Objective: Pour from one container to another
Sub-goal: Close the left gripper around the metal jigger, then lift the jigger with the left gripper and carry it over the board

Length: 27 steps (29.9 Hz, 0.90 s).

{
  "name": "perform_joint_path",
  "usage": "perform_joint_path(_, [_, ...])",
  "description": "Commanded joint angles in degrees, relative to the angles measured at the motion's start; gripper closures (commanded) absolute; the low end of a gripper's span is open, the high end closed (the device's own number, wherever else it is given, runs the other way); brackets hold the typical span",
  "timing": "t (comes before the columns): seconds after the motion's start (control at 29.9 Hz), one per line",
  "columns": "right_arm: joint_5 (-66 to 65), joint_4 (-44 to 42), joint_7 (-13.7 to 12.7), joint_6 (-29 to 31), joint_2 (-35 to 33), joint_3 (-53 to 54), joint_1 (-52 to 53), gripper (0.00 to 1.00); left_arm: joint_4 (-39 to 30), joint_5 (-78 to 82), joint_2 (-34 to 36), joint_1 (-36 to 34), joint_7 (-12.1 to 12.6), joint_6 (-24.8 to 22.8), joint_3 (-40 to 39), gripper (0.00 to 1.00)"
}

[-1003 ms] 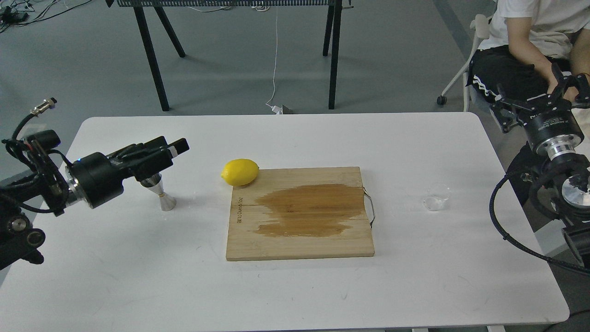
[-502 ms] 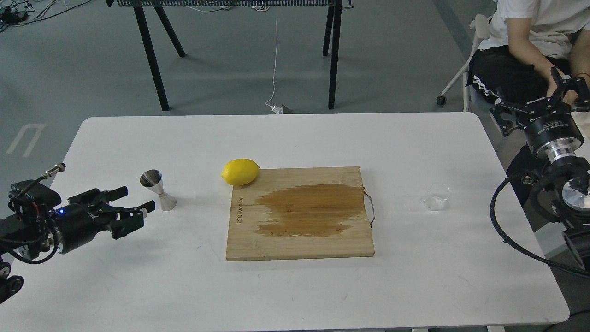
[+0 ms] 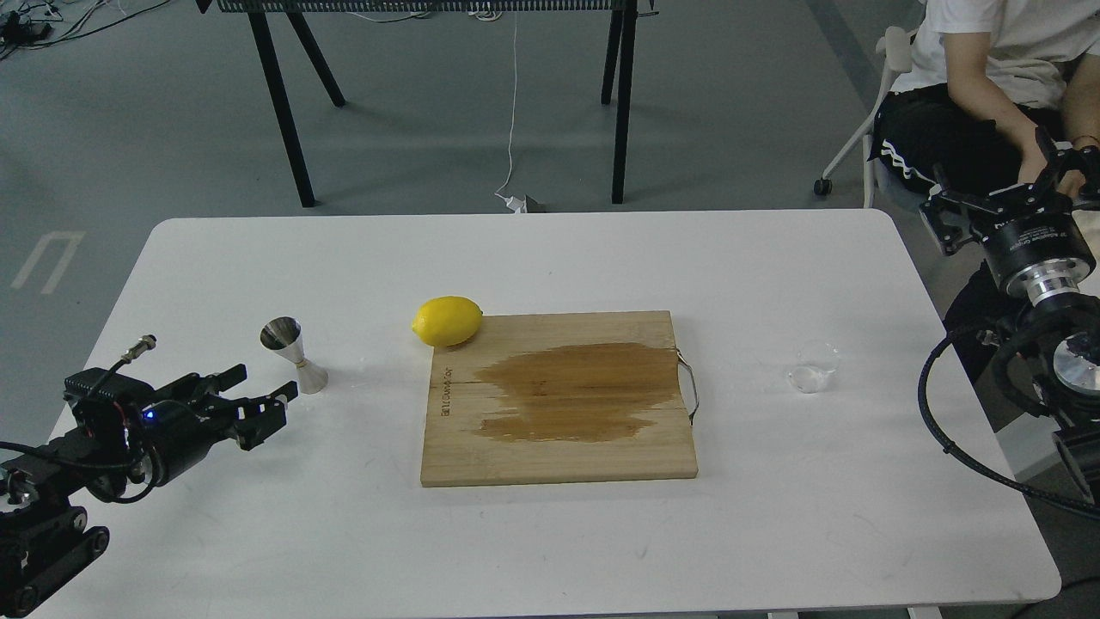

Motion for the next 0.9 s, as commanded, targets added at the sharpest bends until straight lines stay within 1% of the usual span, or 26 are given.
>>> perform_joint_path(0.0, [0.01,-0.08,0.00,0.00,-0.02,0.09,0.04,0.00,2.26,-0.01,-2.36,-1.31,-0.01,0.42,0.04,0.19])
perform_joint_path(0.23, [0.01,-0.88,0.09,0.00,-0.37,2.55,0.13,0.00,3.57,0.08,-4.12,-2.36,-0.01,0.95,0.04,0.19])
perform_joint_path(0.27, [0.01,-0.79,0.09,0.00,-0.37,2.72,0.13,0.00,4.10,0.08,-4.56,-2.45,-0.01,1.03,0.04,0.21])
perform_joint_path(0.33, [0.01,-0.79,0.09,0.00,-0.20,2.72,0.04,0.00,4.81,0.08,-5.09,-2.54,-0.01,1.04,0.04,0.32])
perform_joint_path(0.37, [0.01,-0.79,0.09,0.00,-0.11,2.72,0.13,0.00,5.07,0.08,-5.18,-2.54,-0.01,1.04,0.04,0.34])
perform_joint_path(0.47, [0.01,-0.79,0.09,0.00,0.16,2.81,0.04,0.00,5.16,-0.01,-5.26,-2.63,-0.01,1.04,0.04,0.38])
perform_joint_path(0.57, [0.01,-0.79,0.09,0.00,0.24,2.72,0.13,0.00,5.51,0.08,-5.79,-2.89,-0.01,1.04,0.04,0.39])
perform_joint_path(0.8, [0.01,-0.61,0.09,0.00,0.51,2.72,0.22,0.00,8.94,-0.01,-7.90,-4.21,-0.01,1.12,0.04,0.41])
perform_joint_path(0.87, [0.01,-0.70,0.09,0.00,0.51,2.72,0.31,0.00,8.94,-0.01,-7.90,-4.21,-0.01,1.21,-0.05,0.48])
